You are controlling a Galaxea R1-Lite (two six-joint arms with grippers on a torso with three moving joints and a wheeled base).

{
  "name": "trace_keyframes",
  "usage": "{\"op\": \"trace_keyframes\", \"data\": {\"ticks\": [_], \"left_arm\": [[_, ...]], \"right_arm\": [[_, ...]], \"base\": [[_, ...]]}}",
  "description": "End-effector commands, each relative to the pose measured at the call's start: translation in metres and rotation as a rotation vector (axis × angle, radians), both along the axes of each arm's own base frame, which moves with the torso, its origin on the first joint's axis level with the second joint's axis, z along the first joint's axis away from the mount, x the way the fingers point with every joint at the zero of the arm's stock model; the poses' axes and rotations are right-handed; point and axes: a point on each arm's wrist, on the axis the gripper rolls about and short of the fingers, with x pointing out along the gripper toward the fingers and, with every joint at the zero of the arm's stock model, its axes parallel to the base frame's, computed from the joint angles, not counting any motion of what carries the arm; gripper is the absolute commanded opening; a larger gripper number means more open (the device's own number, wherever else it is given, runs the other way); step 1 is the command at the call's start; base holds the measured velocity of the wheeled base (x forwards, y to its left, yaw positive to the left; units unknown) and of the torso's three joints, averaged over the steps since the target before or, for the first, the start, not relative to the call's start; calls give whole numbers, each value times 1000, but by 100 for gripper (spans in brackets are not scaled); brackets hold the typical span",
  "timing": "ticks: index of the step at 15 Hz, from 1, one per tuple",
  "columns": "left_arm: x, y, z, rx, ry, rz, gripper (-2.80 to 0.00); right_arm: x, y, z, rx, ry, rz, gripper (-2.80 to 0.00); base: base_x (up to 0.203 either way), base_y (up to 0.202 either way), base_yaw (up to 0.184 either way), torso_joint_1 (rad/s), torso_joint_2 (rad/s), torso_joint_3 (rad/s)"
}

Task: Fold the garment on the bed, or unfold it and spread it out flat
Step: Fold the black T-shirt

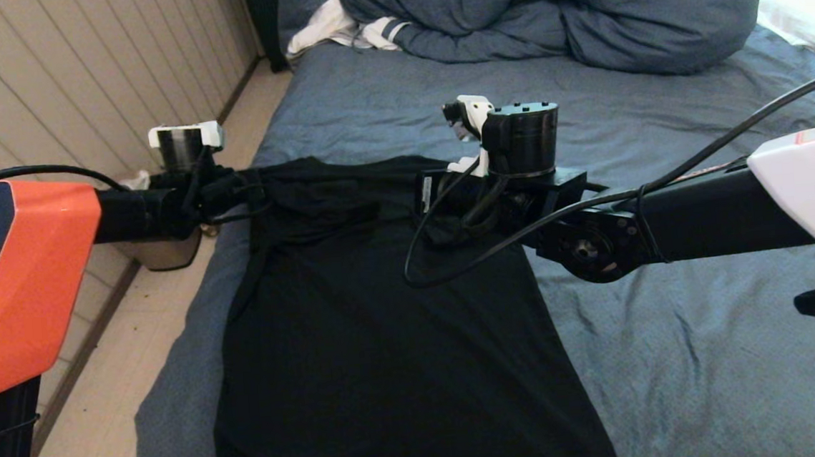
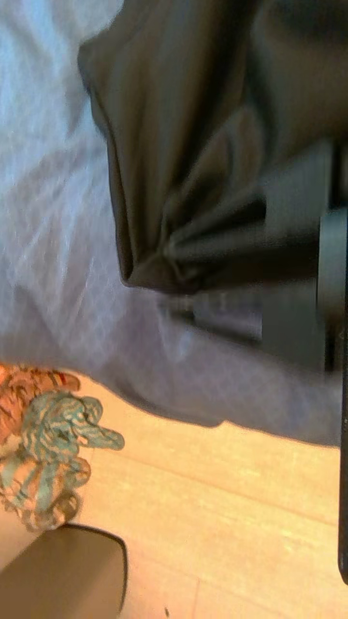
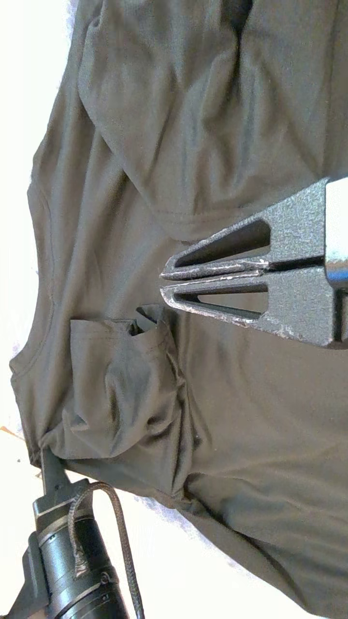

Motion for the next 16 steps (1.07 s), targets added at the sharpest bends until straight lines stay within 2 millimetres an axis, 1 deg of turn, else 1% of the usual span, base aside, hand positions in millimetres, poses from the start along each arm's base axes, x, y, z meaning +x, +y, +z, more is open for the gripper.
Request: {"op": "trace_keyframes", "data": {"ticks": [1,3,4,5,6,7,9,10,12,13,15,16], "left_arm": [[0,0,1,-1,-3,1,0],[-1,0,4,-2,-12,4,0],[-2,6,9,-4,-24,19,0],[-5,12,17,-10,-40,35,0],[-12,16,29,-17,-64,44,0],[-18,17,38,-21,-77,48,0],[-24,19,50,-23,-101,52,0],[-25,20,52,-24,-105,55,0],[-35,20,56,-27,-95,54,0],[-43,14,51,-24,-63,40,0],[-63,-12,40,-15,-6,-24,0],[-71,-25,27,-8,27,-57,0]], "right_arm": [[0,0,1,3,-2,0,-280],[0,-1,1,4,-4,-2,-280],[0,0,1,3,-2,-2,-280],[0,0,1,3,-2,0,-280],[0,0,1,3,-2,-2,-280],[0,0,1,3,-2,-2,-280],[0,-1,1,4,-4,-2,-280],[0,-1,2,5,-5,-2,-280],[0,-1,2,3,-6,-2,-280],[0,-1,2,-1,-10,-1,-280],[0,-1,2,-3,-12,-3,-280],[0,-3,3,-3,-13,-6,-280]], "base": [[0,0,0,0,0,0],[0,0,0,0,0,0],[0,0,0,0,0,0],[0,0,0,0,0,0],[0,0,0,0,0,0],[0,0,0,0,0,0],[0,0,0,0,0,0],[0,0,0,0,0,0],[0,0,0,0,0,0],[0,0,0,0,0,0],[0,0,0,0,0,0],[0,0,0,0,0,0]]}}
